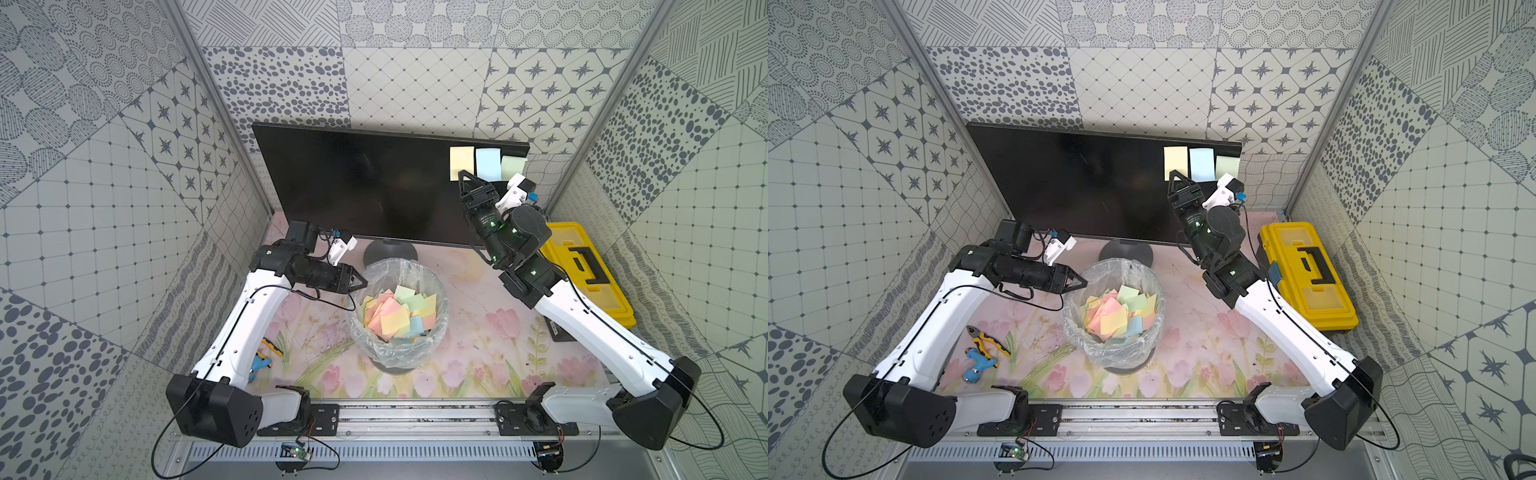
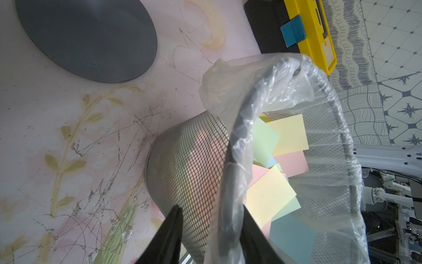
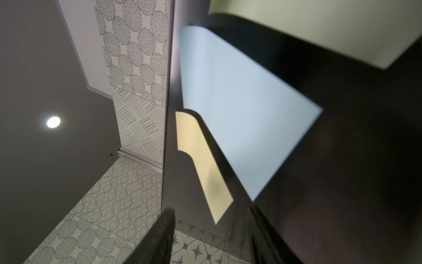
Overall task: Remove the sticky note from the monitor
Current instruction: Tear off the sticky note from the monitor.
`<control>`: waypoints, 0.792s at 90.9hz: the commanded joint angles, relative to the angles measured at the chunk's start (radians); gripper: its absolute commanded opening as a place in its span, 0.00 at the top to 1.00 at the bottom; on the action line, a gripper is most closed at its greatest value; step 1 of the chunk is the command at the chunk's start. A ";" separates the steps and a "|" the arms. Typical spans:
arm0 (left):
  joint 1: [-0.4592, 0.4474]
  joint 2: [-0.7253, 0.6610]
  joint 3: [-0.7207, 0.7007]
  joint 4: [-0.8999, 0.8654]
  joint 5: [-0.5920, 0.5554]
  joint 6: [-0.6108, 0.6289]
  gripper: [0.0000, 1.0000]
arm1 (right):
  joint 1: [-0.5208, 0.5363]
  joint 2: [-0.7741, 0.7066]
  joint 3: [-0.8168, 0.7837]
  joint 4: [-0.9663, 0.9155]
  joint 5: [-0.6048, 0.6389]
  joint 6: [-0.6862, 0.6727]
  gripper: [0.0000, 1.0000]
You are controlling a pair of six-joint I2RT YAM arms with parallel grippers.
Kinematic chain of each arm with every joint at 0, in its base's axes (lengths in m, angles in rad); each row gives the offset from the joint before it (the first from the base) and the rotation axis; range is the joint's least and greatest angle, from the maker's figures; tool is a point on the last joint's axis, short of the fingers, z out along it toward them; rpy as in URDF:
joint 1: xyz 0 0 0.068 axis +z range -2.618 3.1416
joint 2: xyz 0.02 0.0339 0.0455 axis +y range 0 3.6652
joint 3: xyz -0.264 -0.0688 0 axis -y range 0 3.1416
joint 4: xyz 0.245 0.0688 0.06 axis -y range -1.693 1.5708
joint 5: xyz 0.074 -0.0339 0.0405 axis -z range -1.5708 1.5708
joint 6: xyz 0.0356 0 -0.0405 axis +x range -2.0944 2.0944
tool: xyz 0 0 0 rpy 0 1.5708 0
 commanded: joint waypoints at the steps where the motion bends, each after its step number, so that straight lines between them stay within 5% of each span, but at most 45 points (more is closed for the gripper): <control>1: 0.002 0.008 -0.001 -0.009 0.012 0.013 0.58 | -0.009 0.036 0.047 0.031 -0.033 0.006 0.47; 48: 0.002 -0.003 -0.008 -0.007 0.017 0.013 0.58 | -0.012 0.070 0.090 0.075 -0.031 -0.006 0.64; 72: 0.001 -0.003 -0.007 -0.008 0.018 0.012 0.58 | -0.013 0.064 0.095 0.076 -0.022 -0.013 0.90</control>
